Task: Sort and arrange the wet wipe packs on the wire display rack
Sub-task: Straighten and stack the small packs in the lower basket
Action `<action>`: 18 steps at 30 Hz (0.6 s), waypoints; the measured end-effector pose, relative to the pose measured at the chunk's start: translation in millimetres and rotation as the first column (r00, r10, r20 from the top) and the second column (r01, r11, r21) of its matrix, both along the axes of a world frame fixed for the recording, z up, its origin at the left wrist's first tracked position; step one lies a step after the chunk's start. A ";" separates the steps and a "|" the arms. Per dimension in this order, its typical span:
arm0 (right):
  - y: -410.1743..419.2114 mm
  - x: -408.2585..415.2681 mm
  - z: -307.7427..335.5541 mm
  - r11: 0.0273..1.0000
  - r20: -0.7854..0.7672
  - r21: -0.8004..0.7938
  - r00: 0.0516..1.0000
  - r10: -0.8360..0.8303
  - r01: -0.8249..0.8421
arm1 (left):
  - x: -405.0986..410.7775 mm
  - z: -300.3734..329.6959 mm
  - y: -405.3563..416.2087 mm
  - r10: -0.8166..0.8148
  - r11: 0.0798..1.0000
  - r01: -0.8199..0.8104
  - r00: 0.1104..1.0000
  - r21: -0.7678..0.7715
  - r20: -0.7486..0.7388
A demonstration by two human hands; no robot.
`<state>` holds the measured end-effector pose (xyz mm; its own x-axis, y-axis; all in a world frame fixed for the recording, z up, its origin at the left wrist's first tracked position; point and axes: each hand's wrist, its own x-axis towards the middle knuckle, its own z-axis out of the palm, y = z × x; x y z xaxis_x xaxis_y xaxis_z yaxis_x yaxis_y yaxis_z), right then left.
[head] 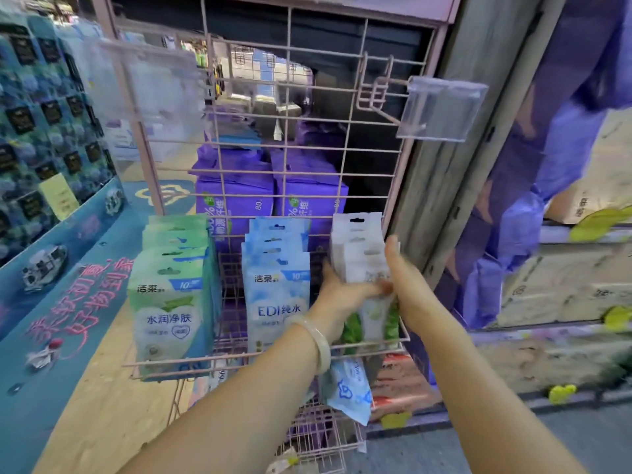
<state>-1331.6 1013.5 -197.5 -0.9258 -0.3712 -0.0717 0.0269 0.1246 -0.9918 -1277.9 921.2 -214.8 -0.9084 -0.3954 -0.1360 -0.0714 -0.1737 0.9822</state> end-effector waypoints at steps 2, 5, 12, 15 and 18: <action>-0.2 -3.4 -7.0 0.999 -0.002 -0.028 1.000 0.019 -0.019 | -5.5 -8.4 -2.6 -0.060 0.998 0.058 0.996 -0.030 -0.066; -0.1 -5.7 -14.2 0.993 -0.065 -0.121 0.998 -0.014 0.006 | -12.0 -16.9 -4.5 -0.082 0.996 0.074 0.980 -0.051 -0.181; -3.6 -3.1 -15.0 0.996 -0.087 -0.043 0.993 -0.081 0.077 | -8.4 -18.4 -6.5 -0.058 0.994 0.058 0.998 -0.090 -0.005; 7.9 3.6 -12.0 0.980 -0.142 -0.089 0.971 -0.190 0.178 | 9.5 -4.6 -0.4 -0.022 0.968 0.036 0.998 -0.249 0.058; 39.0 17.0 -21.4 0.872 -0.241 -0.236 0.844 -0.479 0.428 | 59.4 -1.6 8.4 0.014 0.873 -0.064 0.994 -0.483 -0.106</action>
